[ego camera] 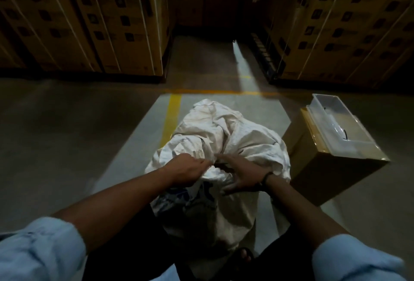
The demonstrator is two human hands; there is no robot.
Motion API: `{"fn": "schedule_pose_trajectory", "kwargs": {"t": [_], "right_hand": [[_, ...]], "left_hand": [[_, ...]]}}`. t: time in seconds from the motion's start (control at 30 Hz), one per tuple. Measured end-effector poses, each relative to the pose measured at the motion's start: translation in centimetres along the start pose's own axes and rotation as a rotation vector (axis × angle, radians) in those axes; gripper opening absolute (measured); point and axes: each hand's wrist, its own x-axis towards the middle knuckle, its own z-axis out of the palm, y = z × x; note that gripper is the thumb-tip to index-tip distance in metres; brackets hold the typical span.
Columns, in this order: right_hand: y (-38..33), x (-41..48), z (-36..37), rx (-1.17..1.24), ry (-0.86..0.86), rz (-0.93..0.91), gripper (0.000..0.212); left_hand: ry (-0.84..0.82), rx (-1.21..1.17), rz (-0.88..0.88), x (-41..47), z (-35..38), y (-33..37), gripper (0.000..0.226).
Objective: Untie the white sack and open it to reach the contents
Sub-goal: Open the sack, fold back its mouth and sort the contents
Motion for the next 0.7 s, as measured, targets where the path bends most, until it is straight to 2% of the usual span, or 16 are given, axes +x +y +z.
{"fn": "schedule_pose_trajectory", "kwargs": {"t": [0.07, 0.17, 0.23, 0.33, 0.4, 0.43, 0.53, 0.63, 0.7], "right_hand": [[-1.1, 1.2, 1.1, 0.092, -0.021, 0.021, 0.103], [-1.1, 2.0, 2.7, -0.07, -0.006, 0.118, 0.086], [-0.9, 1.6, 3.8, -0.198, 0.105, 0.112, 0.076], [-1.0, 0.3, 6.8, -0.346, 0.353, 0.008, 0.071], [-0.7, -0.4, 8.2, -0.348, 0.445, -0.005, 0.07], [-0.4, -0.5, 8.5, -0.332, 0.445, -0.011, 0.072], [0.2, -0.8, 7.8, -0.23, 0.304, -0.062, 0.082], [0.6, -0.9, 6.7, 0.051, 0.22, -0.063, 0.071], [0.9, -0.7, 6.1, 0.125, 0.129, -0.055, 0.057]], "left_hand": [[0.011, -0.006, 0.013, 0.7, 0.6, 0.6, 0.04], [0.022, -0.01, 0.013, 0.8, 1.5, 0.6, 0.069], [0.025, -0.105, -0.005, 0.3, 1.4, 0.8, 0.075], [-0.003, -0.359, -0.08, 0.2, 1.2, 1.6, 0.059], [-0.026, -0.405, -0.103, 0.4, 1.4, 1.9, 0.049], [-0.011, -0.411, -0.104, 0.3, 1.4, 1.9, 0.046], [0.07, -0.388, -0.088, -0.1, 1.7, 1.1, 0.039], [0.218, -0.232, 0.076, -0.4, 2.0, 1.1, 0.033], [0.326, -0.096, 0.24, -0.4, 3.0, 1.9, 0.035]]}}
